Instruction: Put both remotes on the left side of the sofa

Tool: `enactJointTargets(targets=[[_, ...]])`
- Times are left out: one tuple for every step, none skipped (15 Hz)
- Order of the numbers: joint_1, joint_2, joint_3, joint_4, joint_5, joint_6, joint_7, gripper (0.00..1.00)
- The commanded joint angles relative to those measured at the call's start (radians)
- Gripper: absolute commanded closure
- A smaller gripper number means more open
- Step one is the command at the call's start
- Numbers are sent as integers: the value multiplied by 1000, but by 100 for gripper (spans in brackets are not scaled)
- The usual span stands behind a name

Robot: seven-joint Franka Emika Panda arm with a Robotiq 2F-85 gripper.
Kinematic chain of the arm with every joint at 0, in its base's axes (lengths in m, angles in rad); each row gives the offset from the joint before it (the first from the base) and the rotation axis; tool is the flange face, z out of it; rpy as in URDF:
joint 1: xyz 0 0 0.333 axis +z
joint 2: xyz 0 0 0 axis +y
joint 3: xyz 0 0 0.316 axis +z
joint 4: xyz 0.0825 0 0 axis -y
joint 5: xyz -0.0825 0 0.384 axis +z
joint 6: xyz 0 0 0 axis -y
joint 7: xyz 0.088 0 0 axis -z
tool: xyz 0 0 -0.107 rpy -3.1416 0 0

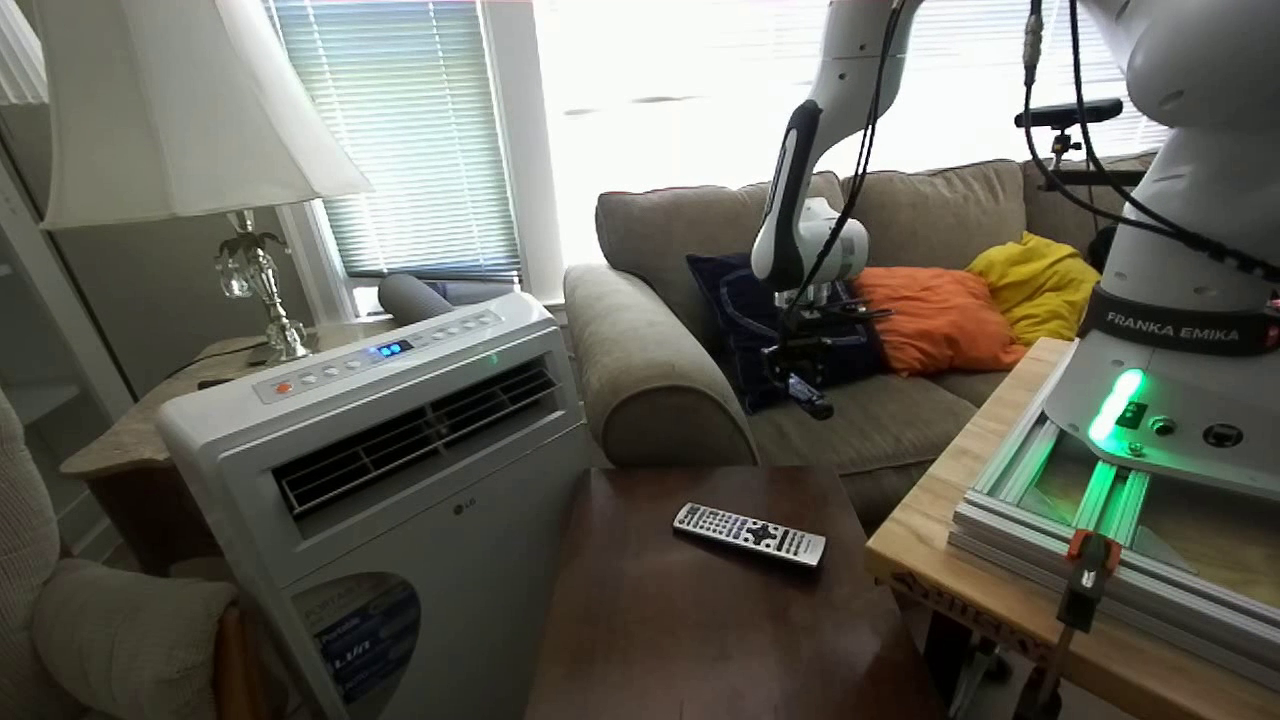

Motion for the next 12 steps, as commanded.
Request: enactJointTargets(targets=[[27, 119, -17, 132, 39, -8, 93, 72], [38, 151, -27, 161, 32, 0, 103, 72], [38, 185, -27, 194, 34, 18, 114, 72], [47, 218, -39, 223, 29, 24, 121, 72], [67, 251, -59, 255, 22, 22, 133, 72], [77, 281, -74, 282, 20, 29, 141, 72], [88, 309, -90, 308, 19, 34, 149, 72], [101, 345, -108, 343, 17, 38, 158, 72], [110, 371, -121, 371, 18, 37, 167, 72], [112, 399, -129, 401, 19, 38, 173, 72], [121, 416, -141, 422, 22, 31, 185, 72], [122, 436, -146, 444, 23, 26, 191, 72]])
